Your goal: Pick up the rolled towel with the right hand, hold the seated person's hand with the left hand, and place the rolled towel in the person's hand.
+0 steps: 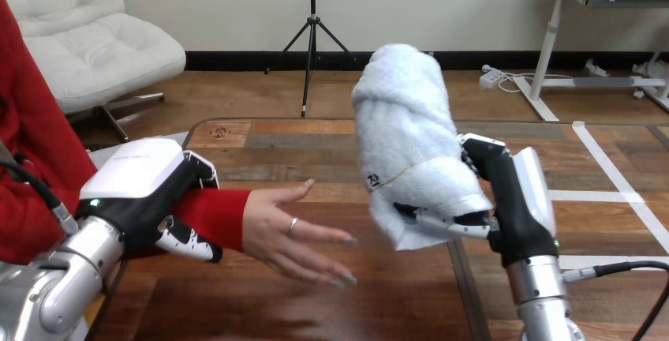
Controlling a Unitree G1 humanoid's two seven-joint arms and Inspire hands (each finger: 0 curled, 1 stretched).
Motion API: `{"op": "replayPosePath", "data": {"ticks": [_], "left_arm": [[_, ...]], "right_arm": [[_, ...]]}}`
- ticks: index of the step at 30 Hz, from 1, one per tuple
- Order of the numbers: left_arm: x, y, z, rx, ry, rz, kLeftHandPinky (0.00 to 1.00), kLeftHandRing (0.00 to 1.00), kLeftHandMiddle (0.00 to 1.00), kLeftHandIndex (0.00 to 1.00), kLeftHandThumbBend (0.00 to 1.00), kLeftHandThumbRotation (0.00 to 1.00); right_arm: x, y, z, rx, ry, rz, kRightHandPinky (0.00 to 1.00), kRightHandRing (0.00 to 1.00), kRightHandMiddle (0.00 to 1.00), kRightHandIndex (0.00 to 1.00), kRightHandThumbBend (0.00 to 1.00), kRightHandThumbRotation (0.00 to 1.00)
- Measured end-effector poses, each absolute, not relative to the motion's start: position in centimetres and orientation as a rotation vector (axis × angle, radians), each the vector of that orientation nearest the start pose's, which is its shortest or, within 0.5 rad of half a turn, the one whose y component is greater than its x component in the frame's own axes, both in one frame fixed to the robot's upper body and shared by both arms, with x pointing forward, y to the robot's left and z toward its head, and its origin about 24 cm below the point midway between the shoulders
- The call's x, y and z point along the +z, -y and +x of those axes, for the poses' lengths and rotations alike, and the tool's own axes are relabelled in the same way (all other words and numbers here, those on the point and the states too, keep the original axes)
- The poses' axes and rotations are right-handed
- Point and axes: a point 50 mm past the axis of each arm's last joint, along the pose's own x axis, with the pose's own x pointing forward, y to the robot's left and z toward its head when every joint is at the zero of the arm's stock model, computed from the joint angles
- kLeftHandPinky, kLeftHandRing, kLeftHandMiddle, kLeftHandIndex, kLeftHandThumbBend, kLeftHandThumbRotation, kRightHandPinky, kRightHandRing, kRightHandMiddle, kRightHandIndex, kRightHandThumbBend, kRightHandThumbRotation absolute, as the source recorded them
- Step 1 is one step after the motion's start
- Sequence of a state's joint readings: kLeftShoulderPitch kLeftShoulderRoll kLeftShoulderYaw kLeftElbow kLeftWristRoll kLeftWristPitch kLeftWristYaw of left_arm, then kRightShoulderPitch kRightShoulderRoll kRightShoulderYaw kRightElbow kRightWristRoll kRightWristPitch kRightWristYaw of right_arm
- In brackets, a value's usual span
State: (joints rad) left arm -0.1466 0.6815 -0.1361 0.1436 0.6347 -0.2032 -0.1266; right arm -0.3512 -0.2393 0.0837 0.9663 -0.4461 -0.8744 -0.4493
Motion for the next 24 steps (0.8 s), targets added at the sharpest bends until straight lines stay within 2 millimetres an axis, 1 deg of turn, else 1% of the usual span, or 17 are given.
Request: {"op": "replayPosePath", "data": {"ticks": [7, 24], "left_arm": [[8.1, -23.0, 27.9, -0.315, 0.091, 1.314, 0.34, 0.37, 0.4, 0.41, 0.82, 0.0], [8.5, -22.2, 28.5, -0.293, 0.111, 1.264, 0.34, 0.37, 0.41, 0.4, 0.83, 0.0]], "right_arm": [[0.7, 17.0, 28.1, 0.007, 0.347, -0.501, 0.26, 0.32, 0.38, 0.44, 0.72, 0.0], [0.4, 16.4, 27.7, 0.03, 0.346, -0.489, 0.27, 0.33, 0.39, 0.44, 0.72, 0.0]]}}
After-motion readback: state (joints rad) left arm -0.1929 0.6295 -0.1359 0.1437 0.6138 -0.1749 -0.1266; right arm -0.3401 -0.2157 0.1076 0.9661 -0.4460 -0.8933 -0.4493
